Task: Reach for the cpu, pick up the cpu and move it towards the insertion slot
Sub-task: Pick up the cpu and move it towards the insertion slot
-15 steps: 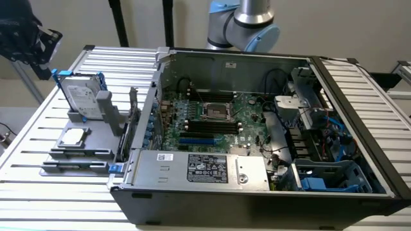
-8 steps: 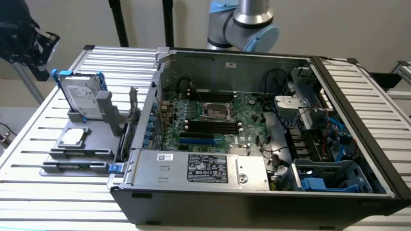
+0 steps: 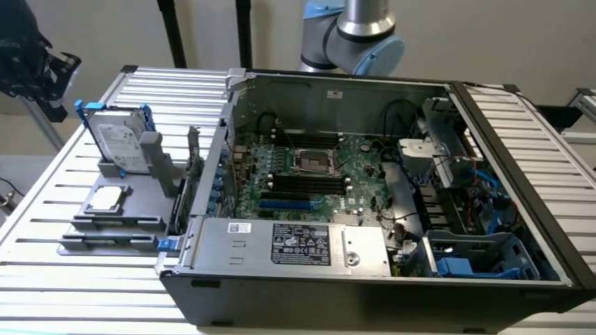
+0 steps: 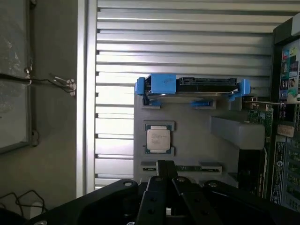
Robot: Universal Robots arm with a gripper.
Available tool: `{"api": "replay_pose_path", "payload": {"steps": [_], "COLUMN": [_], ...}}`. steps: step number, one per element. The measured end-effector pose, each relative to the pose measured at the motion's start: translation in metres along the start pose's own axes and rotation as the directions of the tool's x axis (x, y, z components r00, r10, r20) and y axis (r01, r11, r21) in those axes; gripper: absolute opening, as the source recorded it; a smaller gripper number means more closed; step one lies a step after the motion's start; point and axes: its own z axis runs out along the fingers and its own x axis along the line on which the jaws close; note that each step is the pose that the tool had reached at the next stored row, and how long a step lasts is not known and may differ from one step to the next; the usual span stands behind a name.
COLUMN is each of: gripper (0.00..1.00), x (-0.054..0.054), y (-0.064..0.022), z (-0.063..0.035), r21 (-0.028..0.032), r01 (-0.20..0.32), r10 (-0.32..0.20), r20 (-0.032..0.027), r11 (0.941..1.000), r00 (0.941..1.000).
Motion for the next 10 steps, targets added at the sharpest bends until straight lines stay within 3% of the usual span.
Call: {"api": "replay_pose_path", "payload": {"steps": [3, 7, 10], "gripper": [0.12, 0.36, 0.42], "x": [0.0004, 0.0005, 0.0005], "y": [0.0000, 0.0000, 0.0000], "z": [0.0004, 0.0010, 0.0017], "r21": [0.0002, 0.0001, 0.0000], "r01": [0.001, 0.001, 0.001], "r10": [-0.001, -0.001, -0.001], "r20": [-0.0004, -0.0006, -0.0016], "r11": [1.0000, 1.0000, 1.0000], "r00": [1.0000, 1.0000, 1.0000]}}
